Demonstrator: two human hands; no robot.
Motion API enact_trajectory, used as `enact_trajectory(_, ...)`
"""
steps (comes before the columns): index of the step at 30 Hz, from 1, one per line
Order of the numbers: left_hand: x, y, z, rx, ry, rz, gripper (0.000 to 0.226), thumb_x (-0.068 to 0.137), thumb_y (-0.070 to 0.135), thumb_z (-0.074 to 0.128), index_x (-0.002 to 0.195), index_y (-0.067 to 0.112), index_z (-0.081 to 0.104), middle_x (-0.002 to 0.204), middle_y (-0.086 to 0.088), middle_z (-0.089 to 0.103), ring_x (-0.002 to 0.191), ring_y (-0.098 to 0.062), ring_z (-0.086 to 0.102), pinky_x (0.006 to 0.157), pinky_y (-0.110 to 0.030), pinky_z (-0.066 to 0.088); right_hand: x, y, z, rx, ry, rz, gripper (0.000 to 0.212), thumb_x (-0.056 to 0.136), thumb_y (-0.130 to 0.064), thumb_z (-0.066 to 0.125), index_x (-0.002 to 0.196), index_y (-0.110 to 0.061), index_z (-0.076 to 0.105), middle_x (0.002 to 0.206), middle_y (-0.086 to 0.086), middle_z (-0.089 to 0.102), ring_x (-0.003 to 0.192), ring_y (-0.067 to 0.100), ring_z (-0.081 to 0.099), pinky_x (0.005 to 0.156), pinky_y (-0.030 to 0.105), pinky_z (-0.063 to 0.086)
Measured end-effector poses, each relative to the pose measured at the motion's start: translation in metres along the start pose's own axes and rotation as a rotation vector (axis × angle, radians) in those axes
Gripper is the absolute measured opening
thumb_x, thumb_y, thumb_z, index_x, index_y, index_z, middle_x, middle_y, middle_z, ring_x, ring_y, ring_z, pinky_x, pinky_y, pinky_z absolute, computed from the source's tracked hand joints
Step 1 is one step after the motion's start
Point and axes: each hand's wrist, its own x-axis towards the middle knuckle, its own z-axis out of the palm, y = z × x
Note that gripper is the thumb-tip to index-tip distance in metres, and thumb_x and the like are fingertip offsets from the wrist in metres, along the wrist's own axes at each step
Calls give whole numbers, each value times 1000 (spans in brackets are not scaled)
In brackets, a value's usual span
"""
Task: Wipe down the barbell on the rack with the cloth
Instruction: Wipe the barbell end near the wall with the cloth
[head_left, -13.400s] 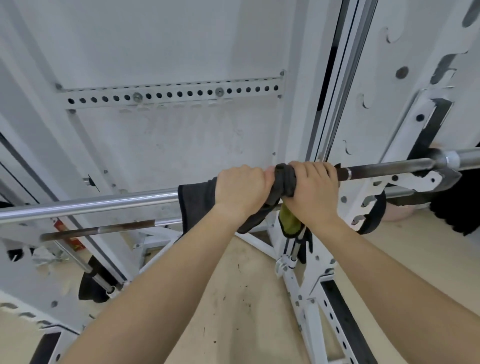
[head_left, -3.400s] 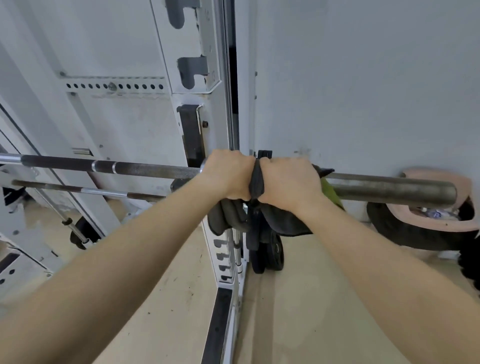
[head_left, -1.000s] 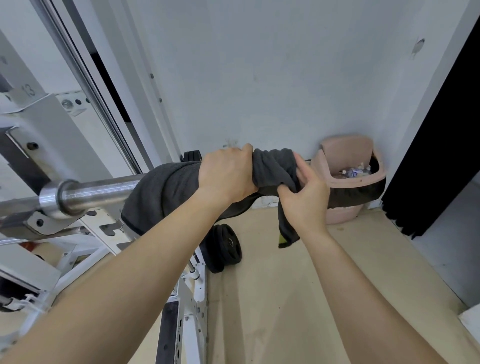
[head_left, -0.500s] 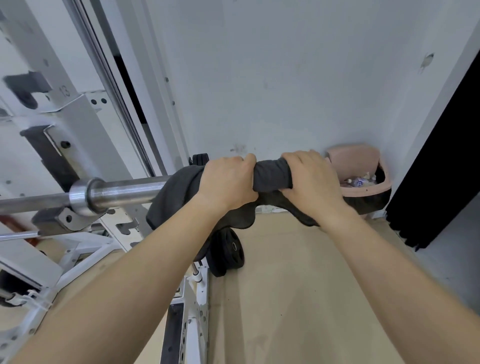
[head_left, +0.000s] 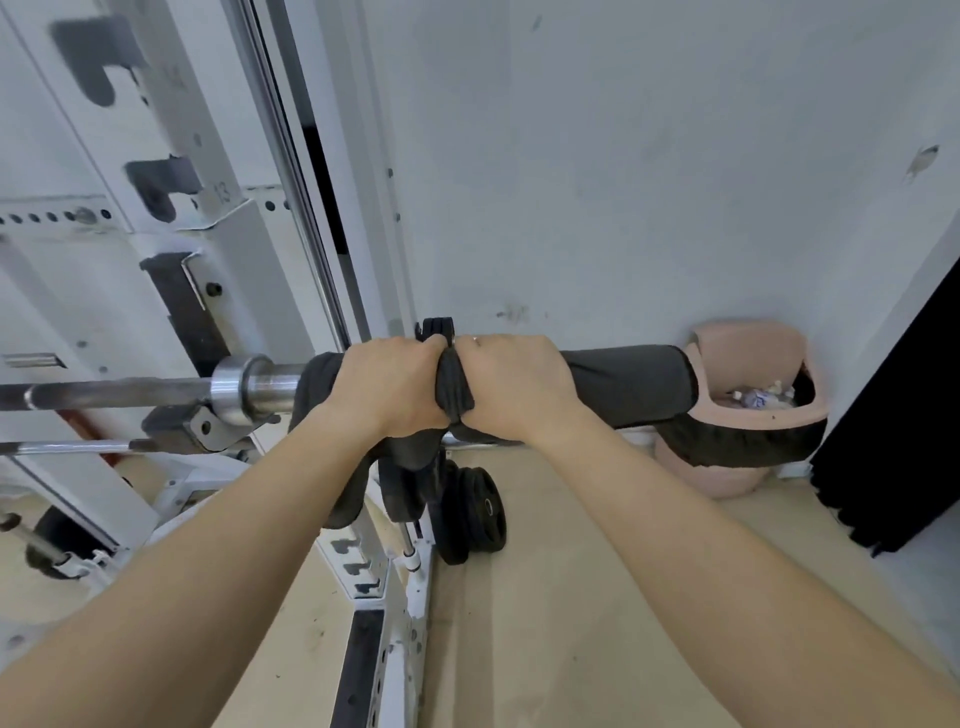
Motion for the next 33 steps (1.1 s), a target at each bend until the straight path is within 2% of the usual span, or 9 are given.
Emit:
enact_trajectory(6,17,26,-15,-38,-143,22,46,68,60,67,97,27,53,67,9,50,63,-20,53,59,-31,43,-37,50,0,-29,93,35,44,74,-54,65,101,-19,62,82,-1,67,69,24,65,56,32,45)
enact_trajectory(15,45,107,-18,-141,2,142,39,72,51,65,95,22,51,77,4,60,69,-24,63,64,-38,55,-77,113,-12,57,19,269,48,67,-62,68,103,-30,61,90,-11,66,83,16,63,62,30,33)
enact_trajectory(19,37,97,-4,-192,115,263,66,77,48,66,135,27,42,106,5,65,89,-24,65,66,-41,55,-79,109,-13,250,5,348,50,67,-55,76,106,-29,61,95,-10,64,87,17,59,68,31,30)
enact_trajectory(22,18,82,-6,-276,137,304,75,80,52,61,147,28,36,121,4,64,105,-23,63,83,-42,52,-85,85,-7,3,89,376,55,68,-43,78,116,-20,62,107,1,65,99,27,57,75,35,33)
enact_trajectory(25,1,56,-16,-325,93,136,70,82,69,43,142,31,45,130,2,63,120,-25,56,106,-46,37,-89,55,0,-137,141,400,65,67,-27,79,127,-13,58,122,8,63,113,34,54,100,52,37)
enact_trajectory(27,-10,33,-17,-232,63,-63,64,93,67,28,131,22,53,126,-7,64,118,-32,55,101,-46,38,-89,38,1,-95,214,422,61,70,-14,75,128,-10,57,126,10,62,117,37,53,106,57,36)
enact_trajectory(29,-19,19,-16,-179,45,-134,59,98,64,24,114,17,57,107,-8,67,100,-32,61,78,-41,42,-89,18,-1,-37,246,429,64,70,-8,68,133,-7,56,131,11,60,123,38,51,110,57,35)
enact_trajectory(31,-27,19,-17,-276,113,-111,44,100,55,37,108,19,60,96,-3,67,89,-28,63,65,-36,42,-90,-6,-3,23,218,395,70,70,-10,66,138,-3,52,139,14,56,131,39,47,112,57,34)
enact_trajectory(33,-34,23,-23,-447,216,-132,23,99,38,53,111,22,65,97,0,70,92,-26,64,69,-37,49,-94,-21,-7,59,147,379,81,67,-15,74,142,-1,48,144,18,51,135,42,43,111,59,36)
